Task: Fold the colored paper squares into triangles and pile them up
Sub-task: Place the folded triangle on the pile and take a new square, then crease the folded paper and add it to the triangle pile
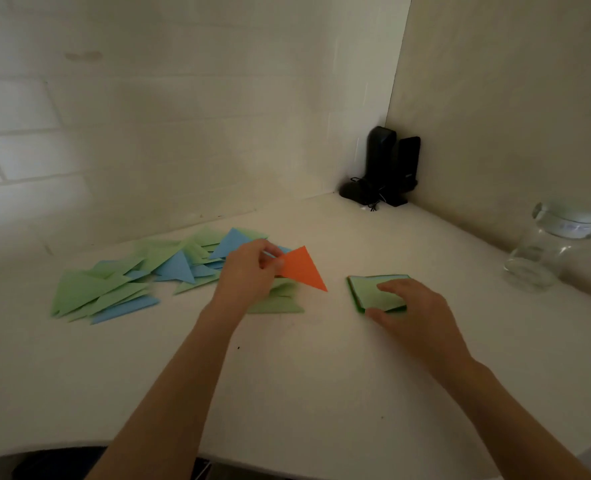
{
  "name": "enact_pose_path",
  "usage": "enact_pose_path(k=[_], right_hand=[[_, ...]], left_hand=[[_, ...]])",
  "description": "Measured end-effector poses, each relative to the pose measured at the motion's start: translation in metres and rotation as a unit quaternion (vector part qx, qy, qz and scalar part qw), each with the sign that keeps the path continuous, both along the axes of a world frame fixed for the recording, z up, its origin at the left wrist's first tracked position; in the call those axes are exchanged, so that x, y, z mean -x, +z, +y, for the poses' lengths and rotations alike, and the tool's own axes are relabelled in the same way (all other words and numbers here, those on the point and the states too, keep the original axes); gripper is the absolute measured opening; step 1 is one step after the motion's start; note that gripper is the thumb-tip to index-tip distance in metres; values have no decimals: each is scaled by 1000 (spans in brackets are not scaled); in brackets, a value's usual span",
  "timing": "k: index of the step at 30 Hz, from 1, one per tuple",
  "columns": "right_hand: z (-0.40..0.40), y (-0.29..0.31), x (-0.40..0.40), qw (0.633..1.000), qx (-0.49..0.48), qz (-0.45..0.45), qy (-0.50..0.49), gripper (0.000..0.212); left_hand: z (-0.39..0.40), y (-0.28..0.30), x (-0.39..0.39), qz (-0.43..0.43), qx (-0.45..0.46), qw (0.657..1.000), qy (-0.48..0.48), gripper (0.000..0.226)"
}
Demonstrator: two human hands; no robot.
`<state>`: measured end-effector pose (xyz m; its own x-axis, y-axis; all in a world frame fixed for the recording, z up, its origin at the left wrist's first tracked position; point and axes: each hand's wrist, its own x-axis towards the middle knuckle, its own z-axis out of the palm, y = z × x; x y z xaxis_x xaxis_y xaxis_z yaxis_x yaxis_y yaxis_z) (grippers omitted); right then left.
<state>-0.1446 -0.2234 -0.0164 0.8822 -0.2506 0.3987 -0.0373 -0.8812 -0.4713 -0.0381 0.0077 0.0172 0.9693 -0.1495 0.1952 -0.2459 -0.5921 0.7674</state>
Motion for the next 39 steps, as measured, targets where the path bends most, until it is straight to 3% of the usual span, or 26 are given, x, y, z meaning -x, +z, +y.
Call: enact_pose_path(k=[3, 7, 15, 20, 24, 29, 34, 36, 39], right_hand=[[-1, -3, -5, 998, 28, 60, -10, 40], [-4, -11, -8, 996, 74, 43, -18, 30], [-4, -16, -12, 996, 69, 36, -40, 16], [-2, -18, -12, 995, 84, 3, -47, 6], [-1, -10, -7, 997, 60, 5, -43, 5], [-4, 3, 2, 990, -135, 31, -38, 10], [-2, 16, 13, 973, -226, 40, -17, 11], [1, 19, 15, 981, -192, -1, -28, 8], [17, 23, 21, 994, -58, -97, -4, 9]], left_hand=[[-12, 1, -25, -38, -1, 999, 6, 4], [-26, -7, -46, -62, -29, 998, 6, 3], [-34, -34, -64, -138, -198, 970, 31, 12], [-33, -39, -62, -217, -141, 965, 30, 17], [-32, -31, -48, -253, -80, 963, -46, 12], [-28, -22, -23, -230, -53, 956, -174, 12], [-16, -18, 9, -222, -48, 935, -274, 11], [-10, -23, 15, -213, -70, 937, -269, 12], [3, -29, 28, -216, -86, 937, -260, 21]])
